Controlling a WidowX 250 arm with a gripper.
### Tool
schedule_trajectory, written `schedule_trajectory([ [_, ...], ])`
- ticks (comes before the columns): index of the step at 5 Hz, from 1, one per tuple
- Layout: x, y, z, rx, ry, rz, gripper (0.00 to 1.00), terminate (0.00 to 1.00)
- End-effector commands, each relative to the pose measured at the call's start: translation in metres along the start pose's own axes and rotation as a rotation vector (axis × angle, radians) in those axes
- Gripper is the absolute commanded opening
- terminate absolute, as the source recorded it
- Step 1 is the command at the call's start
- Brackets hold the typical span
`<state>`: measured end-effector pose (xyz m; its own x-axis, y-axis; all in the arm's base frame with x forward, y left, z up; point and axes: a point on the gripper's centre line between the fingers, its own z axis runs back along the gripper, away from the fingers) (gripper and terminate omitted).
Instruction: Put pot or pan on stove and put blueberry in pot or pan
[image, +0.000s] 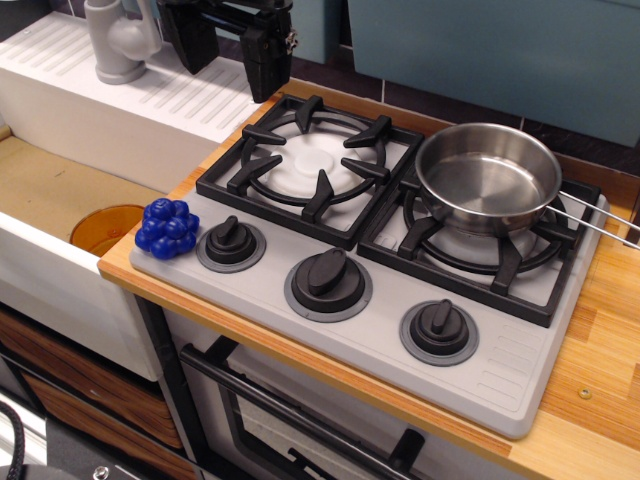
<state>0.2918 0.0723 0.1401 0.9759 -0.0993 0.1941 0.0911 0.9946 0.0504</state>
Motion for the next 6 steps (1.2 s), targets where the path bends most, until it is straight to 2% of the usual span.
schedule_trajectory([
  [1,0.000,0.000,0.000,0.000,0.000,0.000,1.00,0.00],
  [2,0.023,-0.036,-0.002,0.033,0.013,0.060,1.00,0.00],
  [4,0.038,-0.067,-0.005,0.004,0.000,0.093,1.00,0.00],
  [5,0.046,-0.089,-0.017,-0.002,-0.029,0.098,1.00,0.00],
  [6,0.053,-0.106,-0.032,0.016,-0.080,0.105,1.00,0.00],
])
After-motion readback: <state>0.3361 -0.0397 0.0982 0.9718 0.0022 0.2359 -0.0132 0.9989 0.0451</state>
